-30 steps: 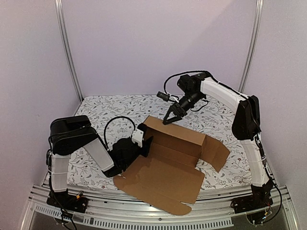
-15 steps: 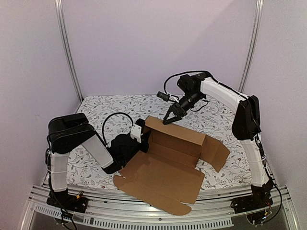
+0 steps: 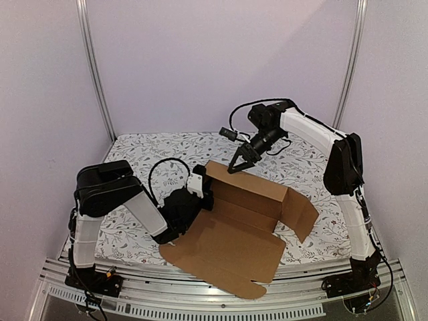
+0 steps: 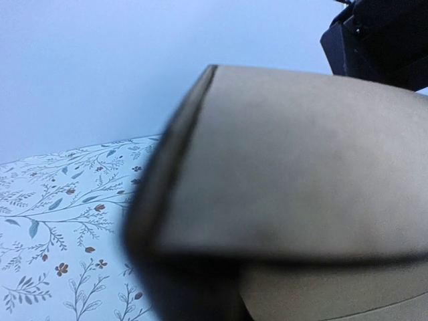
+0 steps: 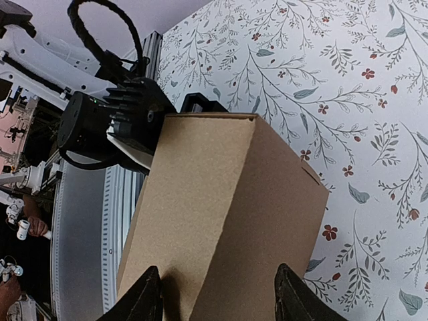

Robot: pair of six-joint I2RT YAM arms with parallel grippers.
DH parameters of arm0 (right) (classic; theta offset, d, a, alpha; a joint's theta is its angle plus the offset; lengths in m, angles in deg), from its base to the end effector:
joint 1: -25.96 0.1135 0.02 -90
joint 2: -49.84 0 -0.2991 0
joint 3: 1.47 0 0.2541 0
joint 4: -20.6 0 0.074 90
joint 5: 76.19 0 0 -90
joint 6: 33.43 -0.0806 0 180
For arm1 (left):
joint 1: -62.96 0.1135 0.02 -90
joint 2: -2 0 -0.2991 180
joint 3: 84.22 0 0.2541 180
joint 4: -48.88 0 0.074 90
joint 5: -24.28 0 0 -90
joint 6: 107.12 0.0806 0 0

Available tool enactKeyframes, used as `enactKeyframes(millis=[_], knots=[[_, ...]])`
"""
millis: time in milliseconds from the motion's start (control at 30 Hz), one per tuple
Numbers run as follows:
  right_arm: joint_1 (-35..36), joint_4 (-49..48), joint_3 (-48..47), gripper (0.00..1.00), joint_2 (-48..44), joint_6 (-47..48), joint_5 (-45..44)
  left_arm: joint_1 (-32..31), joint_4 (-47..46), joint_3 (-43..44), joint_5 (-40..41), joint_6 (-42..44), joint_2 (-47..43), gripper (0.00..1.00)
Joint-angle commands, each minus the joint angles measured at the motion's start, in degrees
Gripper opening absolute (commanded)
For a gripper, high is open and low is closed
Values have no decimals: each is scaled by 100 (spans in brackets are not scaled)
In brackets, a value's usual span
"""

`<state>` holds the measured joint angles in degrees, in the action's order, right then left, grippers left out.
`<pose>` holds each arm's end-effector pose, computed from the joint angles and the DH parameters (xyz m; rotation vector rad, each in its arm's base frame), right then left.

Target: Fold the paper box

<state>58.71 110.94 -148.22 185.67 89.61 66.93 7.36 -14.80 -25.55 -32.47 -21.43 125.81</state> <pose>0.3911 0.3282 0.2498 -1.5470 2.1653 1.3282 0.2820 -0.3336 0.1279 0.2623 1.5815 -0.3510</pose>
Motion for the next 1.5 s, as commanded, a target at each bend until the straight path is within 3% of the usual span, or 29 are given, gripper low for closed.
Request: enactKeyframes(millis=[0, 100, 333, 600, 800, 900, 1033, 1267, 1400, 1467], knots=[[73, 1905, 127, 56, 139, 120, -286, -102, -1002, 65, 245, 147, 82, 5], [74, 1877, 126, 56, 120, 102, -240, -103, -818, 43, 506, 177, -32, 0], [79, 1890, 169, 56, 104, 89, -127, -114, -622, 49, 790, -82, -104, 0], [-13, 1855, 43, 56, -84, 24, -31, -159, -724, -27, 629, 281, -307, 38], [-408, 1999, -375, 59, -324, -8, -4, -186, -112, -470, 228, 403, -1064, 52], [-620, 2121, -375, 61, -693, 104, 17, -237, 600, -805, 8, 423, -1692, 57], [-958, 2350, -207, 65, -1184, 378, 131, -253, 2305, -1100, -547, 258, -2798, 60], [-1618, 2199, 1287, 68, -2304, 853, -704, -244, 5205, -922, -1618, 415, -4804, 61], [-1942, 1566, 2454, 69, -3149, 807, -1261, -250, 6916, -230, -1732, 819, -5047, 62], [-1954, 1317, 2936, 69, -3384, 714, -1424, -252, 7208, -114, -1721, 842, -4934, 63]])
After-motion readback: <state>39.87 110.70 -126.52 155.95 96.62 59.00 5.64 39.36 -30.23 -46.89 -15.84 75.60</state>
